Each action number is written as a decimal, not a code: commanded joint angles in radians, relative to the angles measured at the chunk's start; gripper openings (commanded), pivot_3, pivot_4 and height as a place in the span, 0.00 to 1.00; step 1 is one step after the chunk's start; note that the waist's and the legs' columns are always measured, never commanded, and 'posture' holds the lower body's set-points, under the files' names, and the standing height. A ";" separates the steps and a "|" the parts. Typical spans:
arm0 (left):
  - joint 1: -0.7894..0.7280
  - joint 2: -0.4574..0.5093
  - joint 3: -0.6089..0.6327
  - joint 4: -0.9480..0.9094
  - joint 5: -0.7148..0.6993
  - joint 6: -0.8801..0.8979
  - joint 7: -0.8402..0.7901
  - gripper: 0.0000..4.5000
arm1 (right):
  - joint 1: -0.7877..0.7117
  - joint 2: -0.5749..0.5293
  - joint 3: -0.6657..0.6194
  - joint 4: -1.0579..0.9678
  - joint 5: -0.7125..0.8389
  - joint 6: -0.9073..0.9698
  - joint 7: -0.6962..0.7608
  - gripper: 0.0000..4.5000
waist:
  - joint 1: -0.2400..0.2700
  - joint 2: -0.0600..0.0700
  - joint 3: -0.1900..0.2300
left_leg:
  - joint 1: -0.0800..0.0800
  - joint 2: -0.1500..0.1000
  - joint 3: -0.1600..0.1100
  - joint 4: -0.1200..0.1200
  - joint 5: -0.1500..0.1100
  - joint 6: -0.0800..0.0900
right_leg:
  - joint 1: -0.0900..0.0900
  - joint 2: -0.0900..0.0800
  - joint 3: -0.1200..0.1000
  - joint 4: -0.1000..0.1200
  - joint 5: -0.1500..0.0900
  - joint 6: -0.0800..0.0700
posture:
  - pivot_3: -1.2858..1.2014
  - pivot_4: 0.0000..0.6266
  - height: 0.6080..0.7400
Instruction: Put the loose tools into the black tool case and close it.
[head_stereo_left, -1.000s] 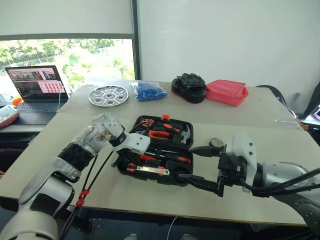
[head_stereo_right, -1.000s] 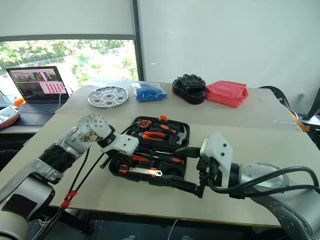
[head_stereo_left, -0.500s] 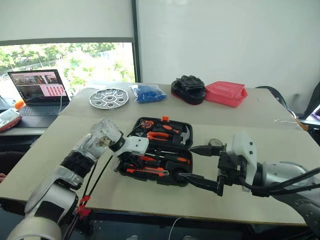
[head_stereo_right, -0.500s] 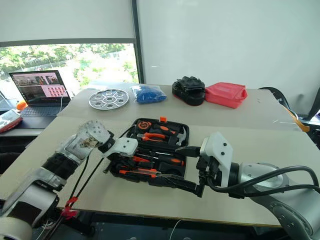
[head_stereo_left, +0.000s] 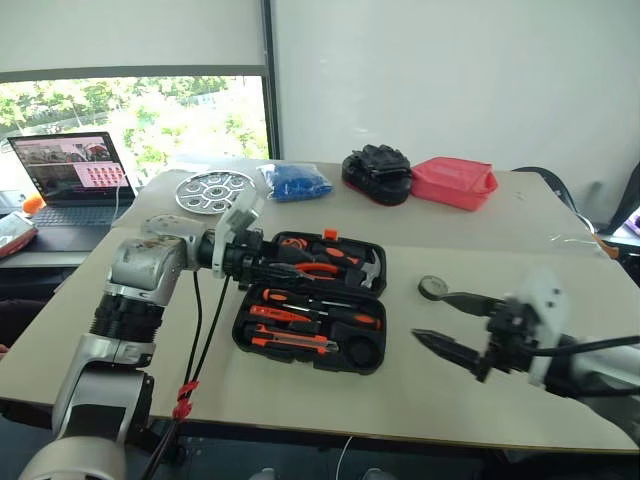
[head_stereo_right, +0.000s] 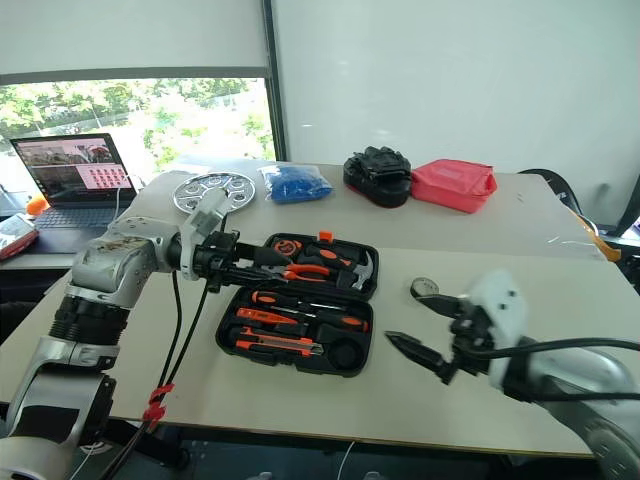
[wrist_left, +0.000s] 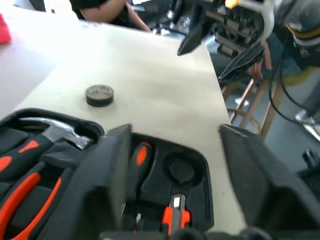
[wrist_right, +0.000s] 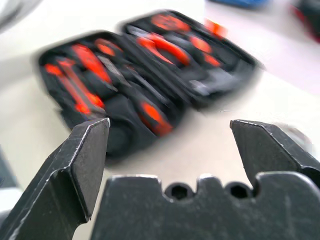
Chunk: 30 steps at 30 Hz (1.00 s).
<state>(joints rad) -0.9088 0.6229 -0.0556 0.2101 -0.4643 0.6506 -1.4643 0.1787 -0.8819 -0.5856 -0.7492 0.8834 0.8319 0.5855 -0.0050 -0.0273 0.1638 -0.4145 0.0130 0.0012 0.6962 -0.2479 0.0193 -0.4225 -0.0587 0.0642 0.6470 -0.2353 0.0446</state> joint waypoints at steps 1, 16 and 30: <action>0.013 0.037 0.010 -0.004 0.025 -0.090 -0.005 1.00 | 0.160 0.023 -0.242 -0.016 -0.016 -0.003 0.072 1.00 | 0.001 0.000 0.000 | 0.001 0.000 0.001 -0.001 0.000 0.000 | 0.001 0.000 0.000 0.000 0.000 0.000 | 0.52 0.24 1.00; -0.023 0.036 0.007 -0.056 0.013 -0.096 0.049 1.00 | -0.223 -0.219 0.205 0.329 -0.235 -0.072 0.183 1.00 | -0.034 -0.001 0.001 | 0.009 0.001 0.007 -0.002 0.000 -0.001 | 0.004 0.002 0.006 0.000 0.000 0.000 | 0.52 0.24 1.00; 0.001 0.060 0.008 -0.109 0.022 -0.128 0.095 1.00 | -0.975 0.047 0.863 1.108 -0.706 -0.295 0.358 1.00 | -0.025 0.000 0.003 | -0.002 0.000 0.009 -0.002 0.000 0.000 | -0.005 -0.001 0.005 -0.002 0.000 0.000 | 0.52 0.24 1.00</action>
<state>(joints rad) -0.8976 0.6736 -0.0611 0.1275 -0.4496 0.5490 -1.3801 -0.7620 -0.8386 0.2753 0.3040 0.2170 0.5988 0.9196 -0.0297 -0.0277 0.1663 -0.4162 0.0128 0.0099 0.6942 -0.2482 0.0195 -0.4277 -0.0595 0.0684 0.6449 -0.2351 0.0449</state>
